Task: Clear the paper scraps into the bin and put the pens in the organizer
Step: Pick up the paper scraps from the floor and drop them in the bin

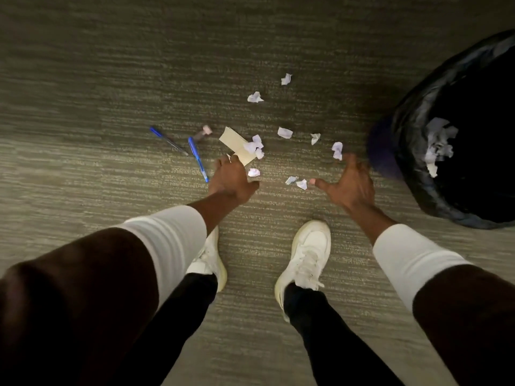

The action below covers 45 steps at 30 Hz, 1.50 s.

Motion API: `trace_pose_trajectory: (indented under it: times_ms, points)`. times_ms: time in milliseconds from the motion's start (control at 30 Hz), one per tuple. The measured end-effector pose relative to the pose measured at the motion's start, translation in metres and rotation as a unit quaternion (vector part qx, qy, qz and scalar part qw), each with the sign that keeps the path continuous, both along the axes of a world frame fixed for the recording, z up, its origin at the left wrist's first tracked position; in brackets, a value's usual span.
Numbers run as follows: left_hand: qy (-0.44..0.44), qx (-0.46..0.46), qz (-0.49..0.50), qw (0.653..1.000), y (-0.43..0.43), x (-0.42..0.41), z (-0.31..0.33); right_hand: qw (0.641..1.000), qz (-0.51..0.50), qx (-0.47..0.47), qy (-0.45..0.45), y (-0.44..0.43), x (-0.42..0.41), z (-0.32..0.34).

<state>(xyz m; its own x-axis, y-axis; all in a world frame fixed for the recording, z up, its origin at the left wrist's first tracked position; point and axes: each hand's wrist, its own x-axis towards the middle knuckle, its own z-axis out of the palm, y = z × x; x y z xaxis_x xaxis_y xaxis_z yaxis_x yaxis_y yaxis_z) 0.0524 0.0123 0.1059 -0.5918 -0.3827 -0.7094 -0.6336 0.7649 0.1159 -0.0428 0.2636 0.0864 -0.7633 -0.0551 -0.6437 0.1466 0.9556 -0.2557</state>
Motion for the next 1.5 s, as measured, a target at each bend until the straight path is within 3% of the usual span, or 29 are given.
trace_pose_trajectory:
  times_ms: [267,467,767,1033,1267,1500]
  points:
    - [0.026,-0.037,0.024,0.999,-0.026,-0.018,-0.094,0.998,-0.011,-0.021,0.066,0.004,-0.031,-0.101]
    - [0.080,-0.066,0.026,0.994,-0.023,-0.028,-0.133,0.991,0.031,-0.069,0.110,-0.016,-0.046,-0.131]
    - [0.147,-0.073,-0.026,0.986,-0.017,-0.035,-0.127,0.966,0.166,-0.159,0.119,-0.103,-0.052,-0.134]
    - [0.195,-0.026,-0.027,0.980,-0.007,-0.037,-0.130,0.947,0.218,-0.216,0.095,-0.133,-0.041,-0.140]
    - [0.203,0.027,0.009,0.979,-0.001,-0.026,-0.116,0.964,0.141,-0.206,0.088,-0.124,-0.030,-0.127]
    - [0.211,0.071,0.068,0.972,0.013,-0.018,-0.050,0.972,0.051,-0.201,0.106,-0.083,-0.004,-0.053]
